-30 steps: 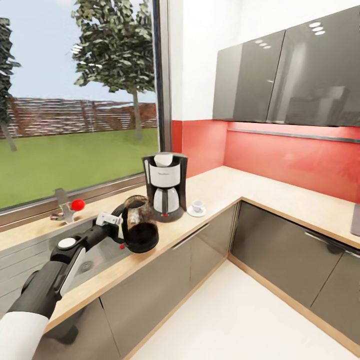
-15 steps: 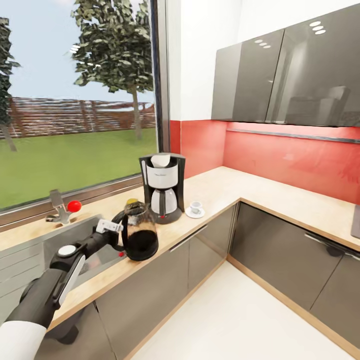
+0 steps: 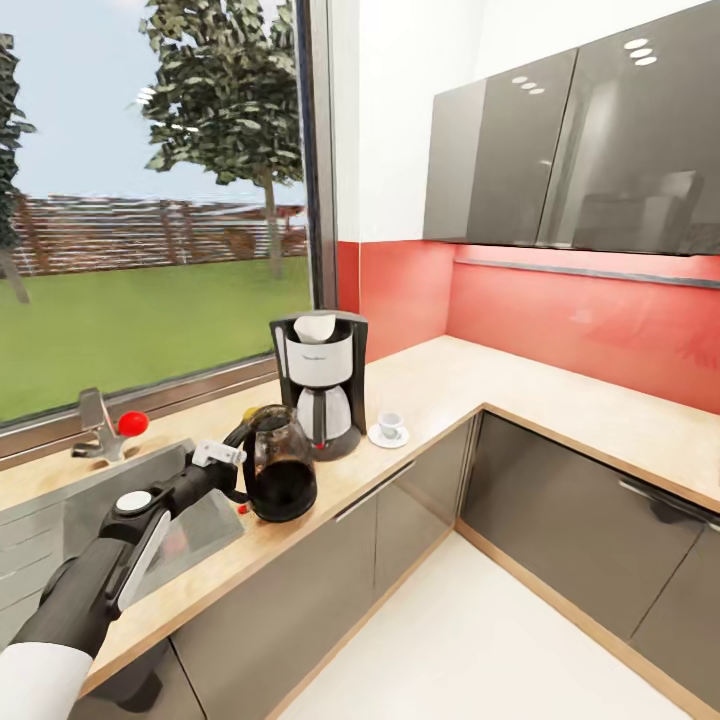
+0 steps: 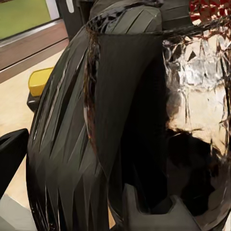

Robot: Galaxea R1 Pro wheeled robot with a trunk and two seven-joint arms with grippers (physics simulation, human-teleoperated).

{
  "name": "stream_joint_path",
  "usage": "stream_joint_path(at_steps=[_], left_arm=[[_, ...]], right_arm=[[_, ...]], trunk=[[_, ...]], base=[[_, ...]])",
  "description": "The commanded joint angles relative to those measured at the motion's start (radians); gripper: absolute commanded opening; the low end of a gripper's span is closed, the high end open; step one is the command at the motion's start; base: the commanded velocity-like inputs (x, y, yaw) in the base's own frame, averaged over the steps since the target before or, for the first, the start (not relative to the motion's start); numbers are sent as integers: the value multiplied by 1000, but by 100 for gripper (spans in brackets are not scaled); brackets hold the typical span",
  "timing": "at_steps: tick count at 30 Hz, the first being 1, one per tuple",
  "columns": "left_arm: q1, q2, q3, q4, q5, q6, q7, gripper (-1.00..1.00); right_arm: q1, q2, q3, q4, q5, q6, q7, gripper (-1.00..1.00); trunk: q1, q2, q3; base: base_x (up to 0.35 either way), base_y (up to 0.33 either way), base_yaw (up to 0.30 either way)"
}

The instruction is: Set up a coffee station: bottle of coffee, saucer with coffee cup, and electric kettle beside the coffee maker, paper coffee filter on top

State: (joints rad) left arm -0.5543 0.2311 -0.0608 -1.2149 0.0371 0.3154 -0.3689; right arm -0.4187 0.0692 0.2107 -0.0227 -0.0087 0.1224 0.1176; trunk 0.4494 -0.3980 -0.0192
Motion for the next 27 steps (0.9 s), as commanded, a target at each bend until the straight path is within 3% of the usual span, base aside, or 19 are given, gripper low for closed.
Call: stream_joint_path(at_steps=[1, 6, 11, 27], left_arm=[[-1, 1, -1, -2, 6, 7, -1, -100], [0, 1, -1, 18, 8, -2, -1, -100], [0, 1, -1, 83, 9, -94, 1, -100], [0, 1, -1, 116, 11, -102, 1, -100]], right_arm=[[0, 0, 6, -2, -1, 6, 2, 100], [1, 0, 6, -2, -1, 6, 2, 100], [2, 0, 6, -2, -1, 5, 2, 100], [4, 0, 6, -2, -1, 3, 2, 100]], trunk=[[1, -2, -2], [1, -2, -2], [1, -2, -2], [1, -2, -2]], base=[[34, 0, 0], [6, 0, 0], [0, 0, 0], [115, 0, 0]])
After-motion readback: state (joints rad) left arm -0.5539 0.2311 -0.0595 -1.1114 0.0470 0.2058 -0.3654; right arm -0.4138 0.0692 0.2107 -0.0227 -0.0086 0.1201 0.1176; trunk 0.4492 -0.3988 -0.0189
